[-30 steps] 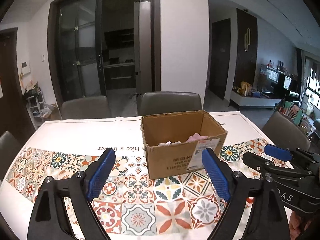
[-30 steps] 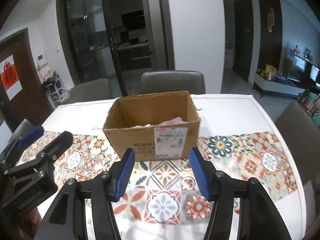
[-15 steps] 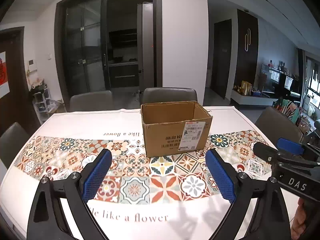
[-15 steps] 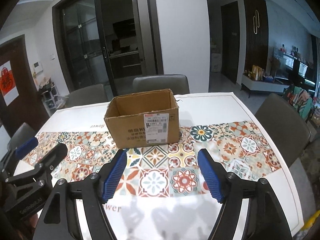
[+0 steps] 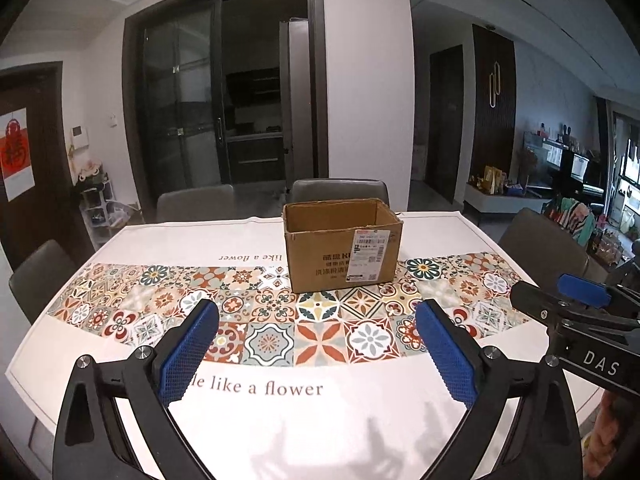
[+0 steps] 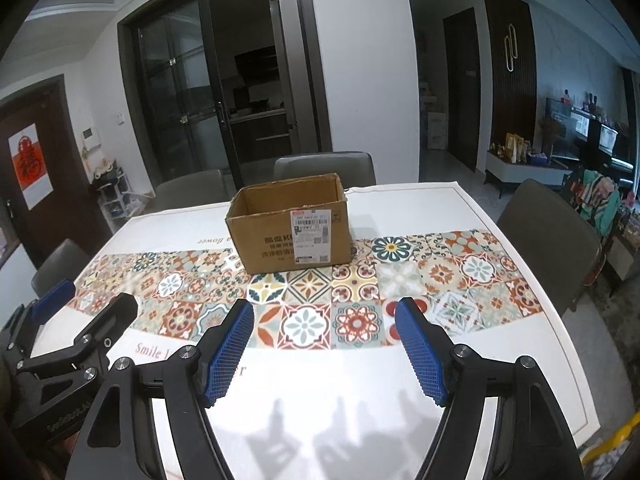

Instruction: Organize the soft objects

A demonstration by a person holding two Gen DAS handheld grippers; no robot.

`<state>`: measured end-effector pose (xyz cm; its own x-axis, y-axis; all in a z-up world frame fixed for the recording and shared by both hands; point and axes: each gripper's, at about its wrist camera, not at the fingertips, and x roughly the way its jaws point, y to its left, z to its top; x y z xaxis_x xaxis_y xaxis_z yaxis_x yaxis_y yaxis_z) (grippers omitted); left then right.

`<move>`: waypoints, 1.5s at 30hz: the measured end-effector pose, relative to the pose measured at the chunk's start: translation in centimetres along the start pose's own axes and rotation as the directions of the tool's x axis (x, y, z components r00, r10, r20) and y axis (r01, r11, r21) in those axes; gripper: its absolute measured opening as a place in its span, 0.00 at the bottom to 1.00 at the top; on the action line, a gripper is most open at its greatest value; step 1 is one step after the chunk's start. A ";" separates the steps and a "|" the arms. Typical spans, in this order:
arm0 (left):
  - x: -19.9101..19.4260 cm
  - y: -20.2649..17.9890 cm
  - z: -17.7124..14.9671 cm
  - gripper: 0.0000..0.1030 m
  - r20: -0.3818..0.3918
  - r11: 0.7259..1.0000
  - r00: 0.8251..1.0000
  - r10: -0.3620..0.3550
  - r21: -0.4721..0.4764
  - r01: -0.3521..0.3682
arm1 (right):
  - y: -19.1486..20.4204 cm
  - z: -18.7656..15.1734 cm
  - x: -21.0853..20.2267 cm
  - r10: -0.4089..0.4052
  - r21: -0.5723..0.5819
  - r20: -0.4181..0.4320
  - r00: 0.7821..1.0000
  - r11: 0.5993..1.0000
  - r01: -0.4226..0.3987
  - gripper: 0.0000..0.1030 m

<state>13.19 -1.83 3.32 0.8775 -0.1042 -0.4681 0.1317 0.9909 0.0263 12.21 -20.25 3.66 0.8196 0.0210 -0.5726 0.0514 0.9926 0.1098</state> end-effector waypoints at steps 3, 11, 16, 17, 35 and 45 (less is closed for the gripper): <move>-1.1 -0.4 -0.5 0.98 0.007 1.000 1.000 0.002 0.000 -0.002 | -0.2 -0.7 -1.5 -0.003 -0.007 0.008 1.000 1.000 0.003 0.72; -4.2 -1.5 -1.7 0.98 0.040 1.000 0.999 0.014 0.026 -0.015 | -0.9 -2.5 -4.3 -0.022 -0.026 0.014 1.000 0.999 0.022 0.72; -6.0 -1.8 -2.1 1.00 0.057 0.999 0.998 0.010 0.031 -0.012 | -1.2 -3.4 -6.0 -0.032 -0.028 0.020 0.999 0.999 0.032 0.72; -6.3 -1.8 -2.1 1.00 0.059 0.999 0.998 0.009 0.031 -0.011 | -1.2 -3.6 -6.2 -0.031 -0.029 0.022 0.999 0.999 0.032 0.72; -9.4 -1.4 -3.3 1.00 0.087 0.999 0.996 0.028 0.020 -0.030 | -0.8 -5.1 -8.7 -0.021 -0.040 0.043 0.999 0.999 0.023 0.72; -10.0 -1.4 -3.6 1.00 0.087 1.000 0.996 0.002 0.013 -0.004 | -0.7 -5.5 -9.3 -0.021 -0.046 0.044 0.999 0.999 0.023 0.72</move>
<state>2.58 -1.91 4.80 0.9146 -0.1087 -0.3894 0.1344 0.9901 0.0394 1.42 -20.54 4.48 0.8429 -0.0049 -0.5381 0.0438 0.9973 0.0596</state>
